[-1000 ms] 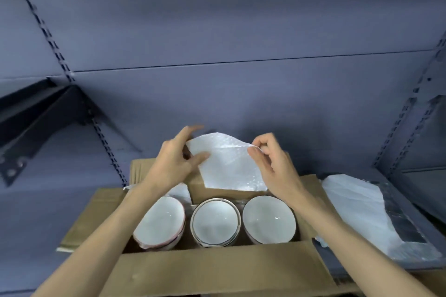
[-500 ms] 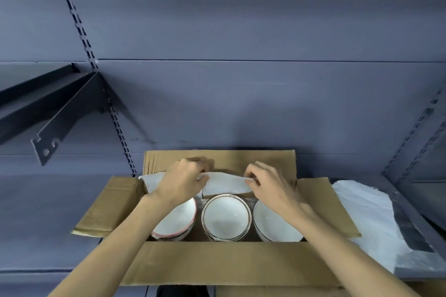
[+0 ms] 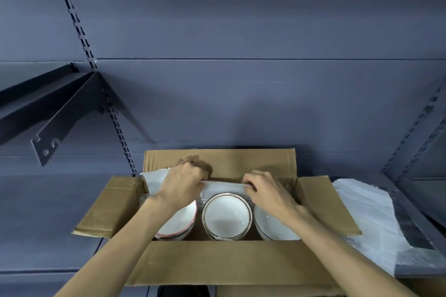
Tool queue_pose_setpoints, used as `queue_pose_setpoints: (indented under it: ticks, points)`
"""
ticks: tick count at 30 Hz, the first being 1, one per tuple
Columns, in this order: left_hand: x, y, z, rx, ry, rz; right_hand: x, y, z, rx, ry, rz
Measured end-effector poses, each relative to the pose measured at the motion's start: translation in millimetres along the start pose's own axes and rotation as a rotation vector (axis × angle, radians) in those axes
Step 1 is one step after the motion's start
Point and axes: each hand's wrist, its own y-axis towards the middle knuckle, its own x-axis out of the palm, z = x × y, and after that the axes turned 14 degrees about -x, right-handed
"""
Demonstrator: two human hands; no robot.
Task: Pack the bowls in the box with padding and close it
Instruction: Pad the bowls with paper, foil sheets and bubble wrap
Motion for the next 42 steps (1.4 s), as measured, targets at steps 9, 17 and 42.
queue_pose_setpoints:
  ticks: [9,17,42]
  points:
    - [-2.2,6.5,0.8,0.033,0.109,-0.017,5.5,4.0,-0.9,0.069,0.063,-0.062]
    - [-4.0,7.7,3.6,0.052,0.080,-0.015,-5.7,-1.0,0.2,0.069,0.030,0.000]
    - [9.2,62.5,239.3,0.273,-0.397,-0.043,-103.5,-204.8,160.7,0.885,-0.148,0.160]
